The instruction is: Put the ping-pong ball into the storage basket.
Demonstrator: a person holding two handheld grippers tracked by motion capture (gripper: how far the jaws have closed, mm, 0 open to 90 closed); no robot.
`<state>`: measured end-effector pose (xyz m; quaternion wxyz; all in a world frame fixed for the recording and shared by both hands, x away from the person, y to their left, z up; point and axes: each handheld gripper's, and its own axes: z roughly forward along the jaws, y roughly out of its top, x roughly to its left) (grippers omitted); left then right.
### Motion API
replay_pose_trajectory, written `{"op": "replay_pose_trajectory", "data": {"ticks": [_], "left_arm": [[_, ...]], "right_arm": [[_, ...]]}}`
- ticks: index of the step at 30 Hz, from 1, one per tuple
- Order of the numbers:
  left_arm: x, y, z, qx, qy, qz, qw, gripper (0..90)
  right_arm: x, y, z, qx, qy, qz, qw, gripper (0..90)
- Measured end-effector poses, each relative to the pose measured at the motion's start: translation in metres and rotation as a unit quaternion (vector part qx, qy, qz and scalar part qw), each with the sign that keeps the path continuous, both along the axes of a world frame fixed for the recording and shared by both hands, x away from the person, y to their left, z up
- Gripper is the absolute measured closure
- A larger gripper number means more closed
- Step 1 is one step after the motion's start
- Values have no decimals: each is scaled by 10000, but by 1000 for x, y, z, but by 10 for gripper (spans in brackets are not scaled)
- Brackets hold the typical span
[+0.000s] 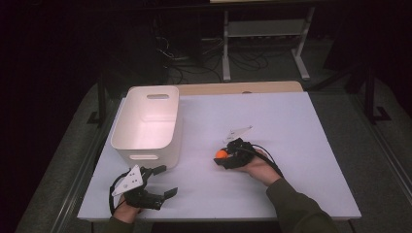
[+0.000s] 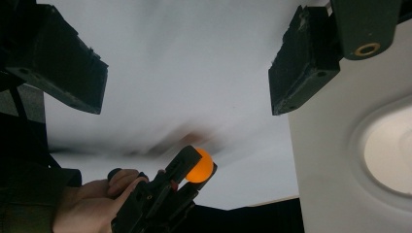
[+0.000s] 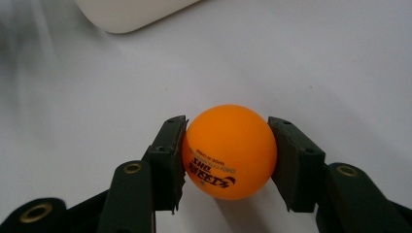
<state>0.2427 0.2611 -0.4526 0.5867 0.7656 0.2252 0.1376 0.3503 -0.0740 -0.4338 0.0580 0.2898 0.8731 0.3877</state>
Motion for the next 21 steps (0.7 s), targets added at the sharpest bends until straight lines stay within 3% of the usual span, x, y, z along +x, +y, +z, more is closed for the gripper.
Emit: {"op": "replay_pose_trajectory", "data": {"ticks": [21], "left_arm": [[0,0,0,-15,-28,-1,10000,140]], "right_arm": [[3,31,6,95,-45,291,9995,495]]}}
